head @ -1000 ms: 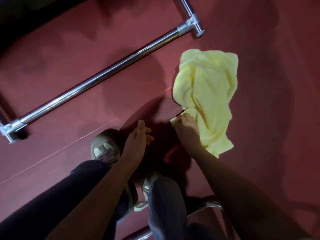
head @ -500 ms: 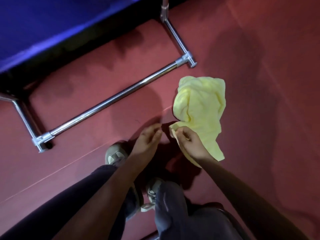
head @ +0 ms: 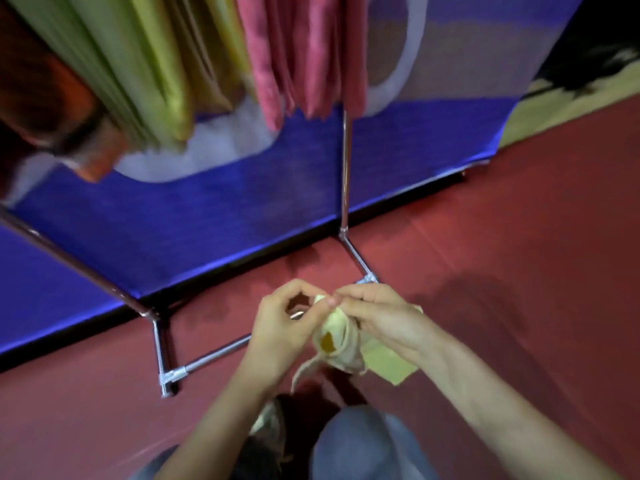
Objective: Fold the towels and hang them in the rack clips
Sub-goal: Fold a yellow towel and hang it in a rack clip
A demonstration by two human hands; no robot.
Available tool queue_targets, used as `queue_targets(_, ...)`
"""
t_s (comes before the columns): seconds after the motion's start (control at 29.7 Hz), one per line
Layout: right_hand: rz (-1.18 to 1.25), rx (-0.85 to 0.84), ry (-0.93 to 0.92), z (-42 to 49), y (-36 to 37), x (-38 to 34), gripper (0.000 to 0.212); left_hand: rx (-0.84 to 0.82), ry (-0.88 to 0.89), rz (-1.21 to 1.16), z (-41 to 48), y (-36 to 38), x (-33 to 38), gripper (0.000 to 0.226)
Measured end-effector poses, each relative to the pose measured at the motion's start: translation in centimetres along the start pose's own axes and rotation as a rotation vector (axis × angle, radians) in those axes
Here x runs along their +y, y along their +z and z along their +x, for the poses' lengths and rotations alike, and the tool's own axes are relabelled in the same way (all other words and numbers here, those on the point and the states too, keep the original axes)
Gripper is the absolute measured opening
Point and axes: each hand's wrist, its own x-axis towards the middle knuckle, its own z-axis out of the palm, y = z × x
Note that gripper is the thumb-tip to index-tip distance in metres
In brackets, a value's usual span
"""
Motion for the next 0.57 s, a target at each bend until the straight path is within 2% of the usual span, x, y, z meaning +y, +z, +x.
queue_targets(0.03,0.020,-0.001,0.019,0.1,0.1,-0.2,0.016,0.006,-0.026,-0.003,0.1,-0.2,0.3,0.019)
queue_targets(0.17,-0.012,-0.072,-0.076,-2.9,3.8,-4.6,0.019,0.050,0.052,-0.001,-2.7,-3.3,5.5,0.016)
queue_targets(0.27,-0.075,-0.103,-0.196,-4.8,5.9,-6.5,0.007,0.042,0.099,0.018,-4.1,-4.9,8.4,0.021)
queue_targets(0.3,-0.154,-0.146,-0.305,-6.4,9.5,-9.6,0.009,0.123,0.161,0.041,-6.5,-7.9,12.1,0.020)
queue_targets(0.44,-0.248,-0.084,-0.514,-7.2,11.1,-10.6,0.006,0.098,0.186,0.000,-6.9,-9.3,14.1,0.017)
queue_targets(0.57,-0.460,-0.081,-0.670,-9.4,14.8,-12.0,0.018,0.186,0.238,-0.001,-10.6,-12.8,17.7,0.021)
